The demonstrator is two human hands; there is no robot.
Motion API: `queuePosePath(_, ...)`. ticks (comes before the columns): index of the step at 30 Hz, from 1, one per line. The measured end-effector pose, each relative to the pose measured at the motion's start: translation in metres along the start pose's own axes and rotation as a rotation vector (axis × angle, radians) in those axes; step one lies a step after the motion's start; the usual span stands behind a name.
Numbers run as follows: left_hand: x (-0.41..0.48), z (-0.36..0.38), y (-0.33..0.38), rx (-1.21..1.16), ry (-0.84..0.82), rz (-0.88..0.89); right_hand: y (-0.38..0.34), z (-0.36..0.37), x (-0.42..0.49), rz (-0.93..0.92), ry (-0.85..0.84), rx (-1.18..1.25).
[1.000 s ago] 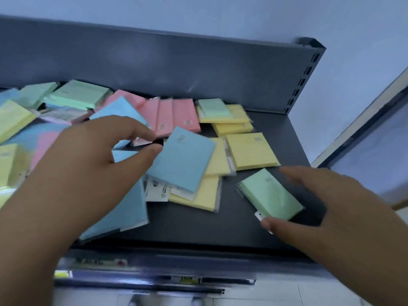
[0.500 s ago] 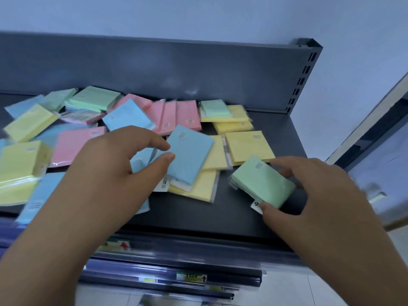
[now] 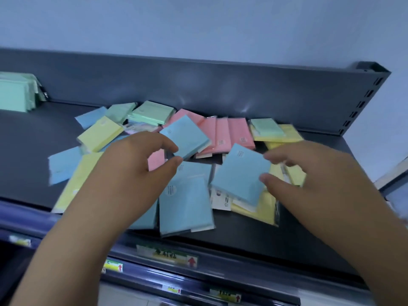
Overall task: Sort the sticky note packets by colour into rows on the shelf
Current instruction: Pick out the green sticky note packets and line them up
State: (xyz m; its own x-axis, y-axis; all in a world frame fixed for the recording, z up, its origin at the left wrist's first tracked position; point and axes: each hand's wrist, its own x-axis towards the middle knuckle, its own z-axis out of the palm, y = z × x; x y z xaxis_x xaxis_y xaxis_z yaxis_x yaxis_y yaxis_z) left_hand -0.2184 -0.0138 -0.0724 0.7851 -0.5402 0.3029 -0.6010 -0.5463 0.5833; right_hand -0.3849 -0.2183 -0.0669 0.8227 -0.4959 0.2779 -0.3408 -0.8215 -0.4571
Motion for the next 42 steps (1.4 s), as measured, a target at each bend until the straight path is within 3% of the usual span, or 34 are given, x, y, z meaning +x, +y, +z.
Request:
queuePosePath(6,0.027,-0.022,-0.026,0.068,-0.044,-0.059,-0.048,0.022,0.089,-0.201,-0.168,-0.167)
queuePosePath(10,0.037,-0.037,-0.04,0.085,-0.016,-0.109,-0.082,0.066,0.156,-0.244,-0.284,-0.128)
queuePosePath(17,0.041,-0.061,-0.077,0.041,-0.018,-0.129,-0.127,0.139,0.222,-0.297,-0.354,-0.282)
queuePosePath(30,0.064,-0.099,-0.13,0.201,0.085,-0.083,-0.14,0.144,0.222,-0.318,-0.29,-0.372)
queuePosePath(38,0.077,-0.107,-0.148,0.246,0.062,-0.115,-0.14,0.135,0.22,-0.361,-0.089,-0.452)
queuePosePath(42,0.079,-0.109,-0.152,0.226,0.048,-0.131,-0.142,0.13,0.219,-0.338,-0.021,-0.333)
